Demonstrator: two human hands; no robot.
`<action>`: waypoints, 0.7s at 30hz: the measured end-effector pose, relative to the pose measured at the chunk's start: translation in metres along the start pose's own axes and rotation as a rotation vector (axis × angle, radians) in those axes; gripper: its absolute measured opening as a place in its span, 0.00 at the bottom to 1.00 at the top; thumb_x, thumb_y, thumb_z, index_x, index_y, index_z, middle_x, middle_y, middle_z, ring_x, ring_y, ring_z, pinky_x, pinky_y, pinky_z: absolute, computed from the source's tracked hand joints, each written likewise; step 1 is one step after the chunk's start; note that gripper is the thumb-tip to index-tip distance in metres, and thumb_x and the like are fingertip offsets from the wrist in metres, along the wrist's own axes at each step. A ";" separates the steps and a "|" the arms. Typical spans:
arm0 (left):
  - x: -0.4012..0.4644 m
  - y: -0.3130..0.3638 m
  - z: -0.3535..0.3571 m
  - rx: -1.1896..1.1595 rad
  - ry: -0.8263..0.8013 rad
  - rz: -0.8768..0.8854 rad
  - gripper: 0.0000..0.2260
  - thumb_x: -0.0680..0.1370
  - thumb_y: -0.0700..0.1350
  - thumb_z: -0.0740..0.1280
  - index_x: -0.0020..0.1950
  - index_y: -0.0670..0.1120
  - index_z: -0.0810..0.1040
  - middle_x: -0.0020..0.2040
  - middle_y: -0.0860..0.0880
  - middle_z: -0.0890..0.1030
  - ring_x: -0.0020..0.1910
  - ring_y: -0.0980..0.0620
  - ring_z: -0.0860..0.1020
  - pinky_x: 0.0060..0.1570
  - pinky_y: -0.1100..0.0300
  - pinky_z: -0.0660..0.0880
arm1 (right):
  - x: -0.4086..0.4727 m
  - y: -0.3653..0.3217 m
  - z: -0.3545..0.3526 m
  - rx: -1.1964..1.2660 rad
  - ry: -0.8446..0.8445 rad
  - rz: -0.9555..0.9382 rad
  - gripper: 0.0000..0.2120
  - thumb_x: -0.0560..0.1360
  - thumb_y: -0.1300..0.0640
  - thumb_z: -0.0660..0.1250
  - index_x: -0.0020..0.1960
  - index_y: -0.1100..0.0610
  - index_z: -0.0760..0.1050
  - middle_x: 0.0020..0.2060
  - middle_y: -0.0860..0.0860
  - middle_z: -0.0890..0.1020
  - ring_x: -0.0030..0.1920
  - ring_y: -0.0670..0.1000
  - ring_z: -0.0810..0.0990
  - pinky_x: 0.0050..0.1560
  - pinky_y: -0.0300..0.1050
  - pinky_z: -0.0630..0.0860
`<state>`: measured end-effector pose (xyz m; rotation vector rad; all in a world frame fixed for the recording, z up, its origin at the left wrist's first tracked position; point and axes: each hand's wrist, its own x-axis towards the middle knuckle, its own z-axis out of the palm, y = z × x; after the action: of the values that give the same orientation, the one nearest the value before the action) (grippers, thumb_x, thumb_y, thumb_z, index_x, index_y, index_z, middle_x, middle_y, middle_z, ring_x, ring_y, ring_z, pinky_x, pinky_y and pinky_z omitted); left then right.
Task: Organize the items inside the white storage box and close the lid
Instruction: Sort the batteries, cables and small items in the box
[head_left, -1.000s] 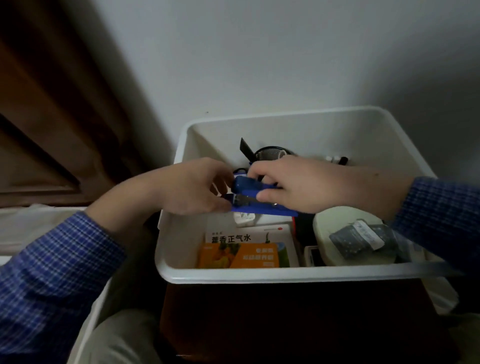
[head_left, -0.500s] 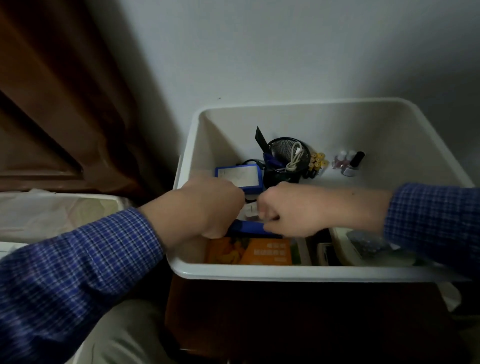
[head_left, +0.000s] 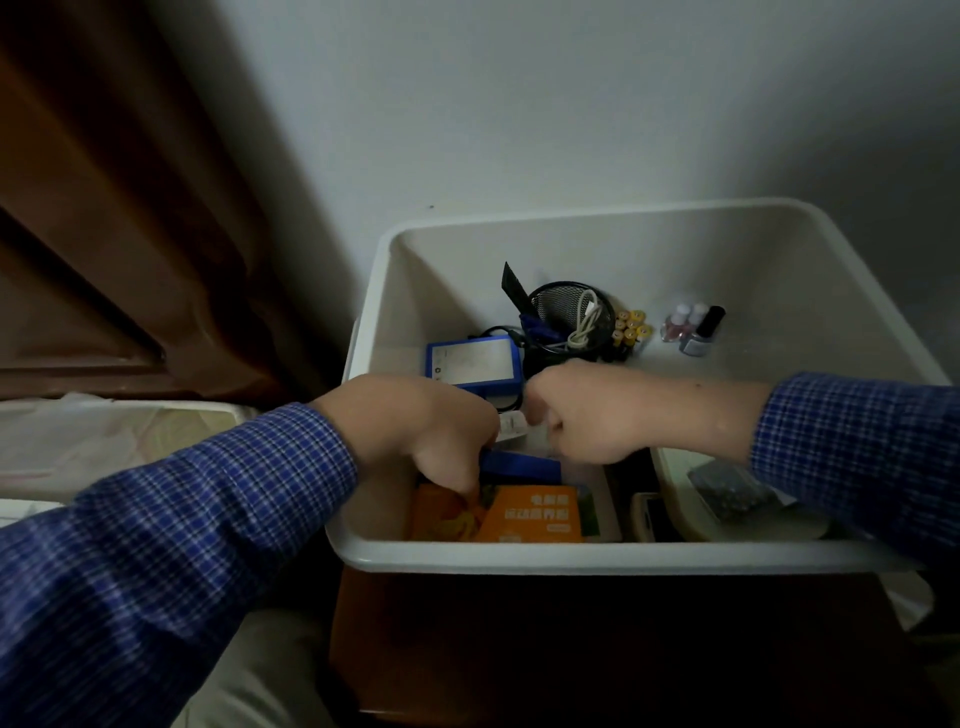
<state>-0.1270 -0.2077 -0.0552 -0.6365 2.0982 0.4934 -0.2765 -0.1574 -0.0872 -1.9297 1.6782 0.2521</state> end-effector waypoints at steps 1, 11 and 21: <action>0.001 0.000 -0.001 -0.007 -0.008 0.001 0.13 0.79 0.53 0.68 0.58 0.47 0.77 0.47 0.50 0.79 0.48 0.50 0.79 0.50 0.56 0.75 | 0.003 -0.001 -0.002 -0.018 0.055 -0.013 0.13 0.75 0.62 0.65 0.59 0.58 0.78 0.42 0.53 0.82 0.43 0.54 0.83 0.44 0.48 0.82; 0.002 -0.002 0.004 0.013 0.022 -0.026 0.12 0.81 0.42 0.63 0.64 0.45 0.77 0.52 0.46 0.80 0.49 0.49 0.78 0.49 0.57 0.74 | 0.030 -0.014 0.005 -0.196 0.009 -0.054 0.15 0.74 0.61 0.71 0.60 0.53 0.78 0.43 0.51 0.84 0.33 0.46 0.80 0.30 0.41 0.78; 0.001 -0.001 0.005 -0.006 0.057 -0.037 0.12 0.81 0.42 0.63 0.64 0.44 0.77 0.55 0.45 0.81 0.53 0.47 0.80 0.52 0.56 0.76 | -0.017 0.007 -0.027 -0.155 -0.034 0.015 0.11 0.77 0.53 0.66 0.38 0.57 0.75 0.27 0.50 0.71 0.29 0.50 0.70 0.28 0.42 0.66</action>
<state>-0.1239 -0.2066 -0.0591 -0.6994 2.1353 0.4657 -0.2924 -0.1576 -0.0583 -2.0127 1.6959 0.4296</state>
